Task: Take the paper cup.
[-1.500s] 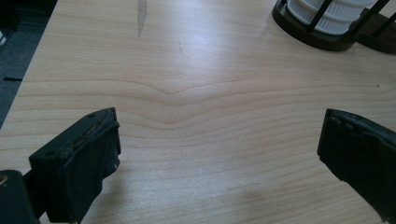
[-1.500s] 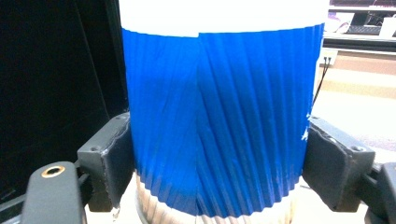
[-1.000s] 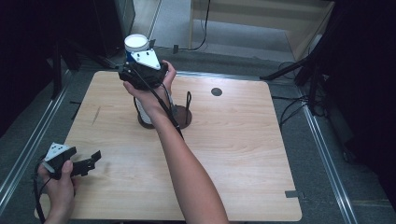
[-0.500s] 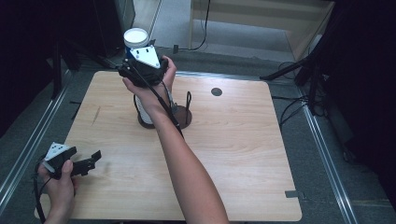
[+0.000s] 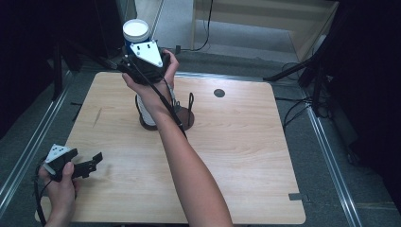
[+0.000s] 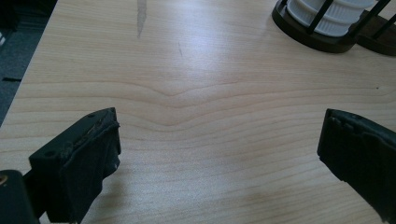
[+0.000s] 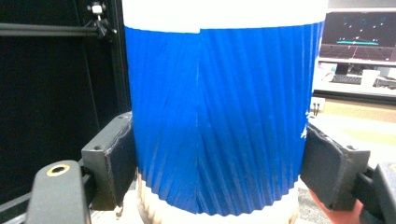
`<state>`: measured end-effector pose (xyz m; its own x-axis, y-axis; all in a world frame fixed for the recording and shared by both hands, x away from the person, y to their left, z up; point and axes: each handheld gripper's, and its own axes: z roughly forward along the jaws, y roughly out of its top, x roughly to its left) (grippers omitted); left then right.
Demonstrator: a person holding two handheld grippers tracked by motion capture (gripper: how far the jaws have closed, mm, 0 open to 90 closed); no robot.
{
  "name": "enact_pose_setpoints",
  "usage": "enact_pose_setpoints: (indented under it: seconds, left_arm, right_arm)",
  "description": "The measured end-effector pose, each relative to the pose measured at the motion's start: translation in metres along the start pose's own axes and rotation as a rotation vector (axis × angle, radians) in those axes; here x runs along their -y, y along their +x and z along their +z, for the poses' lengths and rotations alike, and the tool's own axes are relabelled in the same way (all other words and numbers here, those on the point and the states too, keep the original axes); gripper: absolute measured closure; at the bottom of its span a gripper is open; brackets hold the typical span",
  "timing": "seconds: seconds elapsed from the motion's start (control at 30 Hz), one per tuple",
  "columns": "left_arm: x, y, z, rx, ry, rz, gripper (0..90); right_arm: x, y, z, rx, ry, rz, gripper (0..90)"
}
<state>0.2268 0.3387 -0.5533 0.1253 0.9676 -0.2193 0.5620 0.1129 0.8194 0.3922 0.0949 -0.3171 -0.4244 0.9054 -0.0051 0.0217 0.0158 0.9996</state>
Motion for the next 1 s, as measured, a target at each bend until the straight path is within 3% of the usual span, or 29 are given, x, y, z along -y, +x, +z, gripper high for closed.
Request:
enact_pose_setpoints:
  seconds: [0.43, 1.0]
  left_arm:
    - [0.000, -0.001, 0.000, -0.004, -0.003, 0.002, 0.2]
    - [0.000, -0.002, 0.000, -0.009, 0.004, 0.012, 0.2]
  right_arm:
    - [-0.016, -0.005, -0.009, -0.001, -0.041, 0.003, 20.3]
    - [-0.027, -0.025, -0.026, 0.038, -0.050, 0.004, 20.2]
